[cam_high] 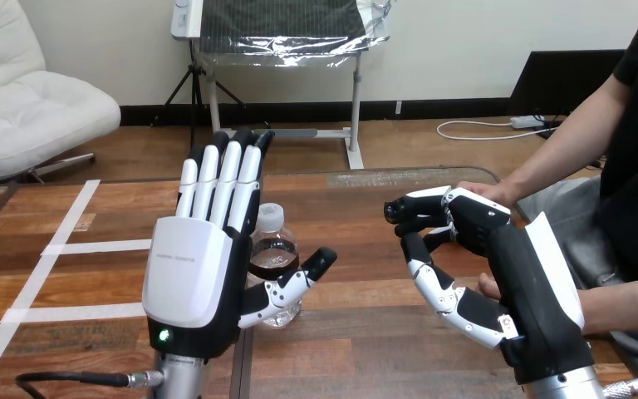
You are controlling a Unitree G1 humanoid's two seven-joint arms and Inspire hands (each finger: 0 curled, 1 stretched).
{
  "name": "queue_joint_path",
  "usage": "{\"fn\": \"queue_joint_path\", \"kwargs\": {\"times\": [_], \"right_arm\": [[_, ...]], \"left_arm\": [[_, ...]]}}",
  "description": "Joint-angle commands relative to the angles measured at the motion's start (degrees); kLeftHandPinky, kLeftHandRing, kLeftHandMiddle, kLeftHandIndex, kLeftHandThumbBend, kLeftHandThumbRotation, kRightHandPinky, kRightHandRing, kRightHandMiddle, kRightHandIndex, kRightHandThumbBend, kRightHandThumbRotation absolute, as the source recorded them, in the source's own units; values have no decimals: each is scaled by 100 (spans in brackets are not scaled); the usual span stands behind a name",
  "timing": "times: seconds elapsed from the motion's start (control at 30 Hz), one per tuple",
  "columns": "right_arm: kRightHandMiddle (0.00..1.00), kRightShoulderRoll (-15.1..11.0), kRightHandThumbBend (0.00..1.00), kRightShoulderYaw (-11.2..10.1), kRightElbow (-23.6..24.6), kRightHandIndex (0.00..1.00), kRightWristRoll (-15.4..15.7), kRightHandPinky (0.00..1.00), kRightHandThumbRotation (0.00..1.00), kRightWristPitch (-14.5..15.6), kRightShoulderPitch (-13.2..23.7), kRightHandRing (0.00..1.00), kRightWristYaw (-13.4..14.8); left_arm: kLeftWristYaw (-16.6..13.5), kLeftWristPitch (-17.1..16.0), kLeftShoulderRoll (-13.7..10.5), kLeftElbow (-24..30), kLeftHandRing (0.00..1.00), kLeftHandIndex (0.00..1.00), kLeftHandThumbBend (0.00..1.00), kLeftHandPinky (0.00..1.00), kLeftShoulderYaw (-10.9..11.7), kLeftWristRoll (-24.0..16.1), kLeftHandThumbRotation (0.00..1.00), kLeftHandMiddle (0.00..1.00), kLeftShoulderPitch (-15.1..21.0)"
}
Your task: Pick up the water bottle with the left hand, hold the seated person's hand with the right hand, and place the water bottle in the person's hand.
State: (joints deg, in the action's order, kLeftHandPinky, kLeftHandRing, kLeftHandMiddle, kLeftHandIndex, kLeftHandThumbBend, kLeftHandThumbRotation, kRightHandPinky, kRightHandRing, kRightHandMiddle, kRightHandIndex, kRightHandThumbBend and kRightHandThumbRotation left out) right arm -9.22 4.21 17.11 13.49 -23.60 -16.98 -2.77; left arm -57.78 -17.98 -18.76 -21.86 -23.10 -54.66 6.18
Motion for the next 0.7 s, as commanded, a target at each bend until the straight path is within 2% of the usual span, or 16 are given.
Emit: {"fn": "queue_joint_path", "kwargs": {"times": [0.0,0.27,0.47,0.57,0.67], "right_arm": [[65,-13,27,-37,80,61,-24,48,0,-82,388,61,14],[65,-29,27,-50,47,61,-43,48,0,-116,404,61,9],[65,-34,27,-55,36,61,-45,48,0,-127,413,61,11],[65,-33,28,-54,30,61,-56,48,0,-137,416,61,9],[65,-31,28,-52,29,60,-62,48,0,-133,421,61,7]], "left_arm": [[-171,-114,35,-172,100,100,68,100,18,0,100,100,411],[-281,-197,61,-304,100,100,70,100,-7,-1,100,100,458],[-252,-318,103,-363,100,100,71,100,4,112,100,100,457],[-141,-490,133,-375,100,100,73,100,36,288,99,100,434],[161,-720,186,-363,100,100,74,100,99,648,97,100,381]]}}
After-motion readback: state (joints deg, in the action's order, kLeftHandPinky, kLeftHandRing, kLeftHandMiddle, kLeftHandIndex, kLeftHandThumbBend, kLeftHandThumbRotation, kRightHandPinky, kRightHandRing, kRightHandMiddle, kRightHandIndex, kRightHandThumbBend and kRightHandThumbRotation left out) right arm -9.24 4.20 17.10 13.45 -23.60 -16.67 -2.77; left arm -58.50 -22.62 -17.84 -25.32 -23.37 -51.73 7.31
